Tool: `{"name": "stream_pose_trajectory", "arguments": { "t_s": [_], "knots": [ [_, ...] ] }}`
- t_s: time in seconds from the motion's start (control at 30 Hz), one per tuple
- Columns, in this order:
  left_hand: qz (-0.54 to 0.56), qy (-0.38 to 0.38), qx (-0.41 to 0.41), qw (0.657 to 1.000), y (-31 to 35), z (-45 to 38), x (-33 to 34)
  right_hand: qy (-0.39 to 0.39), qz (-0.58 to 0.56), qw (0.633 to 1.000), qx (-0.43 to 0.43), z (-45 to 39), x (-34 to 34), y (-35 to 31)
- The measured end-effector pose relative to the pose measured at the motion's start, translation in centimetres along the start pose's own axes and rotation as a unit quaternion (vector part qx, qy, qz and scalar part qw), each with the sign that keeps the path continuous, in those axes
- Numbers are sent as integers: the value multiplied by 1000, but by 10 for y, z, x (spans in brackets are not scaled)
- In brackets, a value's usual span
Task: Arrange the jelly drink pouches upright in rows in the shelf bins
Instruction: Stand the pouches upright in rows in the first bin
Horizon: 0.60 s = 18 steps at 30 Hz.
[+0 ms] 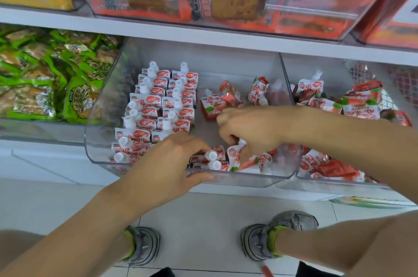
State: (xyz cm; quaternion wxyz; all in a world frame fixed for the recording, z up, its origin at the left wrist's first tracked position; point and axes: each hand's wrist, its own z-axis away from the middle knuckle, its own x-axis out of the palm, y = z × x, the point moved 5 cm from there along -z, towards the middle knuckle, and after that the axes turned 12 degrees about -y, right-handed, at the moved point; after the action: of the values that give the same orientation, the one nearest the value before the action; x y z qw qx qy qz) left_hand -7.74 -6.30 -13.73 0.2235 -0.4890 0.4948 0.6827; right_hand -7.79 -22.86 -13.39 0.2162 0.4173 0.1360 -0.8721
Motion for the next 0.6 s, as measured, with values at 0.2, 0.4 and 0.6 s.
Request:
{"name": "stream_pose_trajectory", "arguments": {
  "t_s": [0.2, 0.4, 0.6],
  "knots": [
    [19, -4, 0, 1000, 0, -2, 0, 138, -63, 979, 138, 64, -34, 5],
    [67, 8, -10, 998, 2, -2, -2, 221, -202, 948, 109, 9, -26, -12],
    [112, 63, -35, 991, 0, 4, -12, 102, -265, 956, 79, -16, -4, 1]
  ]
}}
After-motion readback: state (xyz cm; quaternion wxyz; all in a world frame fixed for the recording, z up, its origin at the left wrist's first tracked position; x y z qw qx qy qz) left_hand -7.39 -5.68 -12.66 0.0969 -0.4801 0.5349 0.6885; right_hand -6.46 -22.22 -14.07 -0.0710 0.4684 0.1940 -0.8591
